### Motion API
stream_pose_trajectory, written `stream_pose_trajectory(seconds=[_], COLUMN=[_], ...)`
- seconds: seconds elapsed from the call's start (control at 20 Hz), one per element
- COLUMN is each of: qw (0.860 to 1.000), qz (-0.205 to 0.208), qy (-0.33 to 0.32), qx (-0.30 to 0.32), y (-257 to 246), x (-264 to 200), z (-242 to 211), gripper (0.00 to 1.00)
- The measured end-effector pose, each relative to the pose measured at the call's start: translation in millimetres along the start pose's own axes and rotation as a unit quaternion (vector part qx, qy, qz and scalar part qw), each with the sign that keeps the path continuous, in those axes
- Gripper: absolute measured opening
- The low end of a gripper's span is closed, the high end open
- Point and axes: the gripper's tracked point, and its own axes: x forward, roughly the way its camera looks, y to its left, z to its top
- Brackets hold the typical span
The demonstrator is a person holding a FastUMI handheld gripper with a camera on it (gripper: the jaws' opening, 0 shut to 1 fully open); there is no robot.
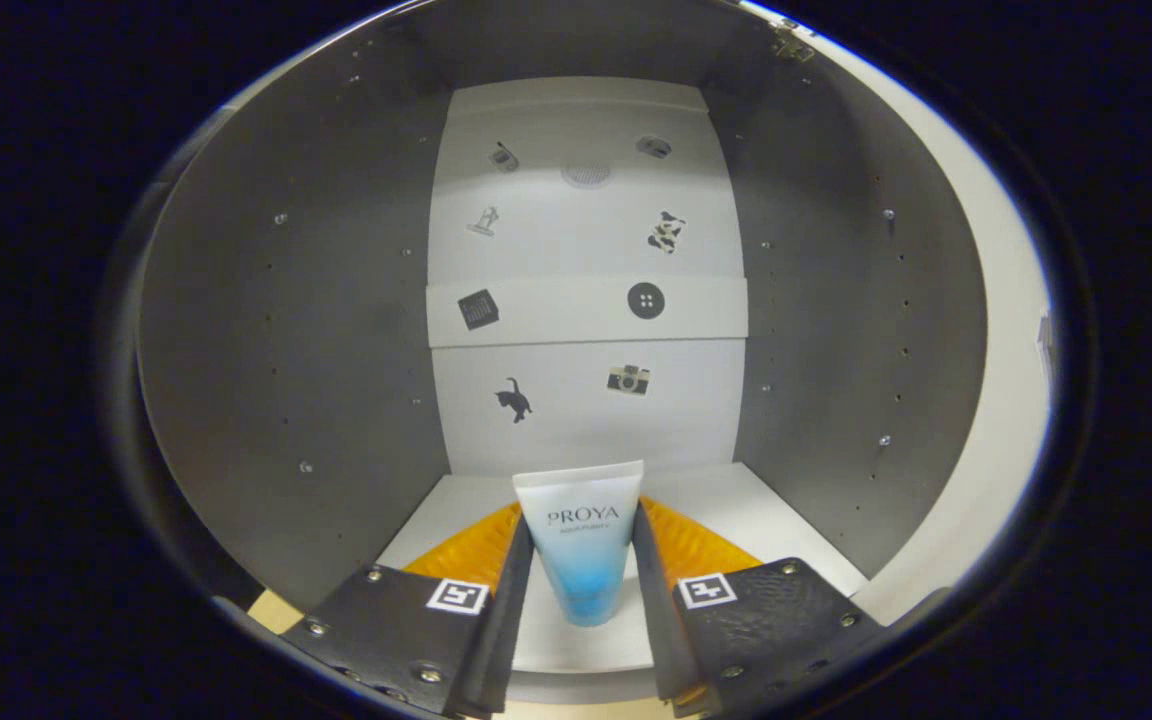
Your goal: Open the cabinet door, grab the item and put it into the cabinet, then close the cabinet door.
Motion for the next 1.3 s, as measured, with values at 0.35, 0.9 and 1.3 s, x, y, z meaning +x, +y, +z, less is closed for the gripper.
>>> stream_pose_trajectory(seconds=[0.35,0.9,1.3], qw=[1.000,1.000,0.999], qz=[-0.003,-0.004,-0.040], qy=[-0.001,-0.016,-0.009], qx=[0.019,0.022,0.010], y=[0.0,6.3,-31.1], x=[-2.1,-121.7,-267.7], z=[4.0,21.4,17.2], gripper=[0.71,1.00,1.00])
